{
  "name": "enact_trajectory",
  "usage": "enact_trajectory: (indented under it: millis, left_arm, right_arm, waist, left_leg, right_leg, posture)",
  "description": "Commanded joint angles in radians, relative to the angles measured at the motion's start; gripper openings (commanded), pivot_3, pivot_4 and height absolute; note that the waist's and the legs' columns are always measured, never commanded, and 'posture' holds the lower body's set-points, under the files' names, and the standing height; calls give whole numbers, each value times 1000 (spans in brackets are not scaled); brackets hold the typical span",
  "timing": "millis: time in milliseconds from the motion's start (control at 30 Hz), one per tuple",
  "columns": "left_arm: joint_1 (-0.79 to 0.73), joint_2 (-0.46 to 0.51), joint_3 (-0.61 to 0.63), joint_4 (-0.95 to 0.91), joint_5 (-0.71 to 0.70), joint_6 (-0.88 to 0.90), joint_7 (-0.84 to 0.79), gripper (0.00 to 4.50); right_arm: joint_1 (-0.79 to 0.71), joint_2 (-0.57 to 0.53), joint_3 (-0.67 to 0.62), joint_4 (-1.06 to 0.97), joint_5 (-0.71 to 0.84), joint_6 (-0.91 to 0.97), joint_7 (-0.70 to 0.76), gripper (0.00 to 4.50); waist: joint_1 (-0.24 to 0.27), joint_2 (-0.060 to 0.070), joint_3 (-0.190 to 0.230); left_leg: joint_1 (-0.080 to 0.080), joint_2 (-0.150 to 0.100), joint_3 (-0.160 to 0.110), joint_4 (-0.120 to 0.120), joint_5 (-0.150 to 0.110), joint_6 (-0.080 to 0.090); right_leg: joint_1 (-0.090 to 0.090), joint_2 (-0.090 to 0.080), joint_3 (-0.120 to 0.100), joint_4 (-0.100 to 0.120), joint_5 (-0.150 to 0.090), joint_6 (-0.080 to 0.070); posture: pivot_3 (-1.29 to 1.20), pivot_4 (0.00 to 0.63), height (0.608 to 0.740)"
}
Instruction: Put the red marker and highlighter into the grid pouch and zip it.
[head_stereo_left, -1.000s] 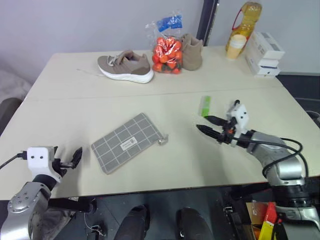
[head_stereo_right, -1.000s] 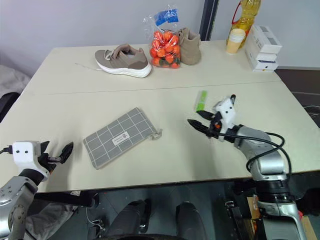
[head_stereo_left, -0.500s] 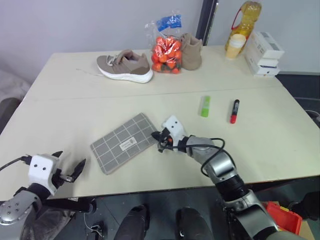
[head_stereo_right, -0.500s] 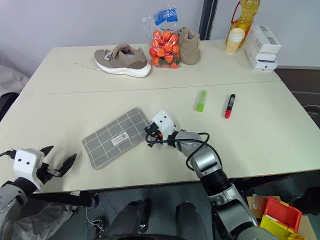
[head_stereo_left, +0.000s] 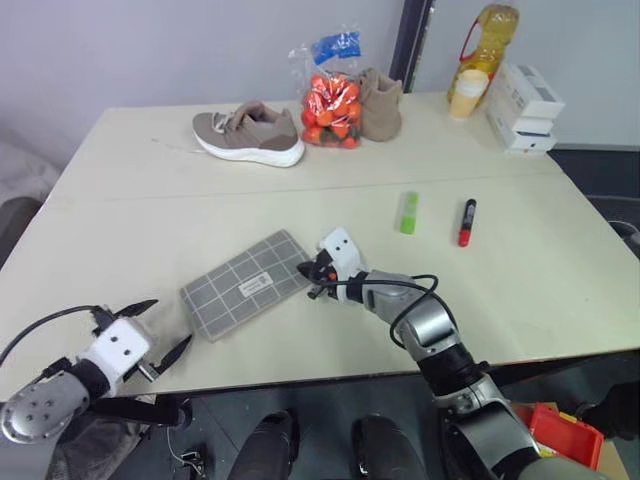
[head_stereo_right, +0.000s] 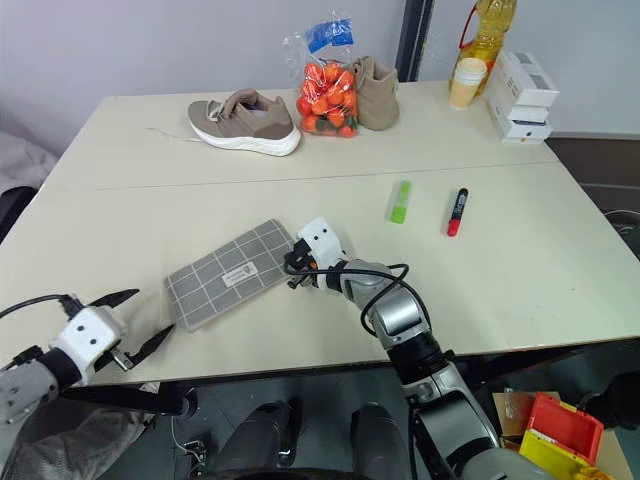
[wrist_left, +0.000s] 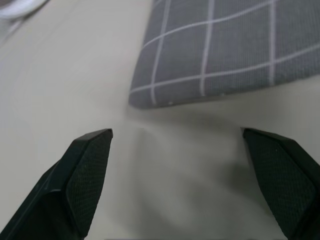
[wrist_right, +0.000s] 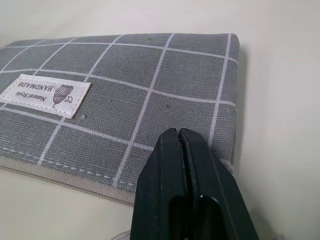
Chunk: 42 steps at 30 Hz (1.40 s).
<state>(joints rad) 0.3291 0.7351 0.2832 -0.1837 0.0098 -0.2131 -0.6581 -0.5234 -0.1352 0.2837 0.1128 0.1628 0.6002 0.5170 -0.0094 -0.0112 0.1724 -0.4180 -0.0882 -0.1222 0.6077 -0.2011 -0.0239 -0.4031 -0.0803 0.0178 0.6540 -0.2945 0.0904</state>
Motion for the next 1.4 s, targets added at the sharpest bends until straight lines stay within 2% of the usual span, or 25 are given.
enact_trajectory:
  millis: [33, 133, 333, 433, 500, 533, 667, 800, 900, 1033, 1067, 1100, 1200, 1300, 1333, 1400]
  left_arm:
    - [-49, 23, -54, 79, 65, -135, 3, 4500]
    - [-138, 35, -121, 156, 114, -237, 6, 4500]
    - [-271, 18, -227, 242, 97, -332, -30, 4500]
    - [-307, 22, -255, 276, 84, -388, -46, 3672]
    - [-325, 21, -263, 285, 70, -402, -49, 2537]
    - [-332, 22, -267, 288, 65, -409, -50, 2158]
    - [-346, 23, -280, 287, 39, -420, -70, 142]
    - [-339, 6, -272, 265, -13, -366, -81, 34]
    - [-323, -27, -245, 208, -94, -230, -69, 34]
    - [-314, -73, -220, 140, -148, -81, -31, 34]
    - [-315, -87, -214, 123, -160, -50, -17, 0]
    - [-324, -108, -211, 105, -172, -11, 4, 0]
    - [-343, -157, -211, 64, -187, 64, 47, 0]
    - [-369, -198, -231, 45, -175, 95, 69, 0]
    - [-379, -209, -236, 43, -173, 103, 74, 0]
    - [-404, -228, -251, 49, -162, 109, 75, 0]
  right_arm:
    - [-2, 8, -13, 10, -5, 9, -10, 88]
    - [-5, 16, -14, 15, -9, 2, -16, 88]
    - [-10, 28, -15, 26, -19, -11, -25, 88]
    - [-15, 31, -16, 33, -23, -18, -27, 0]
    - [-16, 33, -16, 37, -27, -22, -28, 0]
    - [-16, 33, -16, 38, -28, -24, -28, 0]
    - [-11, 37, -16, 37, -34, -28, -30, 0]
    - [-10, 45, -27, 33, -29, -27, -34, 0]
    - [-28, 38, -66, 26, -28, -77, -48, 0]
    - [-55, -26, -125, -14, 3, -125, 8, 0]
    - [-61, -47, -141, -27, 15, -122, 24, 504]
    - [-71, -79, -165, -41, 29, -114, 45, 730]
    - [-73, -162, -209, -88, 65, -75, 99, 2160]
    - [-47, -231, -224, -134, 70, -31, 123, 3878]
    - [-38, -246, -225, -149, 70, -19, 124, 4319]
    - [-23, -258, -231, -177, 80, -2, 124, 4319]
  waist:
    - [-2, 0, 0]
    - [0, 1, 0]
    - [-3, 1, -1]
    - [-5, 2, -1]
    - [-7, 2, 0]
    - [-7, 2, 0]
    - [-4, 2, 0]
    - [-5, 2, 0]
    - [-5, 2, 0]
    - [-5, 2, 0]
    - [-5, 2, 0]
    - [-5, 2, 0]
    - [-3, 2, 0]
    - [-5, 2, 0]
    - [-6, 2, 0]
    - [-7, 2, 0]
  left_leg:
    - [0, 0, 0, 0, 0, 0]
    - [1, 0, 0, 0, 0, 0]
    - [1, 0, 0, 0, 0, 0]
    - [1, 0, 0, 0, 0, 0]
    - [1, 0, 1, 0, 0, 0]
    - [1, 0, 1, 0, 0, 0]
    - [1, 0, 0, 0, 0, 0]
    - [1, 0, 0, 0, 0, 0]
    - [1, 0, 0, 0, 0, 0]
    - [1, 0, 0, 0, 0, 0]
    - [1, 0, 0, 1, 0, 0]
    - [1, 0, 0, 1, 1, 0]
    - [1, 0, 0, 1, 1, 0]
    - [1, 0, 0, 1, 1, 0]
    - [1, 0, 0, 1, 1, 0]
    - [1, 0, 0, 1, 1, 0]
  right_leg:
    - [0, 0, 0, 0, 0, 0]
    - [0, 0, 0, 0, 2, 3]
    - [0, 0, 0, 1, 2, 4]
    - [0, 0, 1, 1, 4, 7]
    - [0, 1, 1, 1, 4, 7]
    - [0, 1, 1, 2, 4, 7]
    - [0, 1, 1, 2, 4, 7]
    - [0, 1, 1, 2, 4, 7]
    - [0, 1, 1, 2, 4, 7]
    - [0, 1, 1, 3, 4, 8]
    - [0, 1, 1, 3, 4, 8]
    - [0, 1, 1, 3, 4, 8]
    - [0, 1, 1, 3, 4, 8]
    - [4, 1, 1, 3, 4, 8]
    - [4, 1, 1, 3, 4, 8]
    - [4, 1, 1, 3, 4, 8]
  posture:
    - [0, 150, 740]
    - [0, 150, 740]
    - [0, 150, 740]
    - [0, 150, 740]
    - [0, 150, 740]
    - [0, 150, 740]
    - [0, 150, 740]
    - [0, 150, 740]
    - [0, 150, 740]
    - [0, 150, 740]
    - [0, 150, 740]
    - [0, 150, 740]
    - [0, 150, 740]
    - [0, 150, 740]
    - [0, 150, 740]
    - [0, 150, 740]
